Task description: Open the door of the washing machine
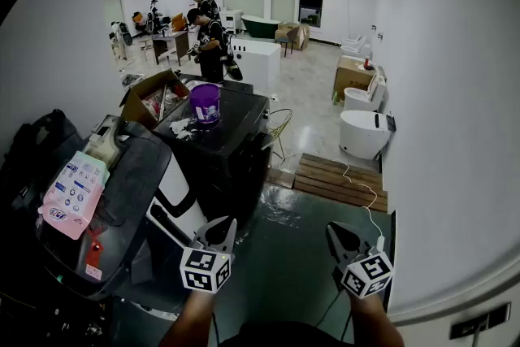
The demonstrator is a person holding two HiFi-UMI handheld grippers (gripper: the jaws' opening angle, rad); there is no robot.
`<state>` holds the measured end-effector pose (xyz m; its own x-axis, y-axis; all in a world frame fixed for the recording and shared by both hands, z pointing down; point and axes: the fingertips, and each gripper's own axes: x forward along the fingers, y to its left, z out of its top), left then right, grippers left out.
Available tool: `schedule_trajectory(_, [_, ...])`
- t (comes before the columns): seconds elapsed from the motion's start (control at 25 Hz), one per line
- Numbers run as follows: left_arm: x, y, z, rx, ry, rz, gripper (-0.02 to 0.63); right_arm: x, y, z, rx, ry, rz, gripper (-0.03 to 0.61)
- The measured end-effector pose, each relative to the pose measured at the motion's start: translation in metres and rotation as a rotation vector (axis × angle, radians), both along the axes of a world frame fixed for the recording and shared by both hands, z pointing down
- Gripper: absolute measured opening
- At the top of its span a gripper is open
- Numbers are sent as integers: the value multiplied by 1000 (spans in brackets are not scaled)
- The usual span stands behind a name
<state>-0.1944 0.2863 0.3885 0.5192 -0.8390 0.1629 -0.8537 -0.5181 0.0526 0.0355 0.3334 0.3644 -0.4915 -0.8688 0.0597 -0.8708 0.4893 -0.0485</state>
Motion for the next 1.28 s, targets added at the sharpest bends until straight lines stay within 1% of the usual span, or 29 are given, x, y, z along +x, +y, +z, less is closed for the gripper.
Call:
schedule_trajectory(0.28, [2,4,3,-17,-4,0,21,6,3,1,6,5,1,14])
schedule_trajectory(0.48, [3,6,4,-21,-8,2,21,7,4,2,2,-14,5,14])
schedule_trajectory(1.0, [-5,6,-1,5,13,-20,23,1,0,3,-15,-43,-3,15])
schedule_trajectory(1.12, [-6,6,-2,4,15,-23,26,2,-2,4,-23,-44,-3,29])
schedule_trajectory(1.2, [-6,6,-2,2,18,-22,33,3,-3,4,-31,-49,3,56])
schedule_trajectory(1.28, [-5,7,-1,-1,20,-21,65,4,-4,5,-38,-51,4,89])
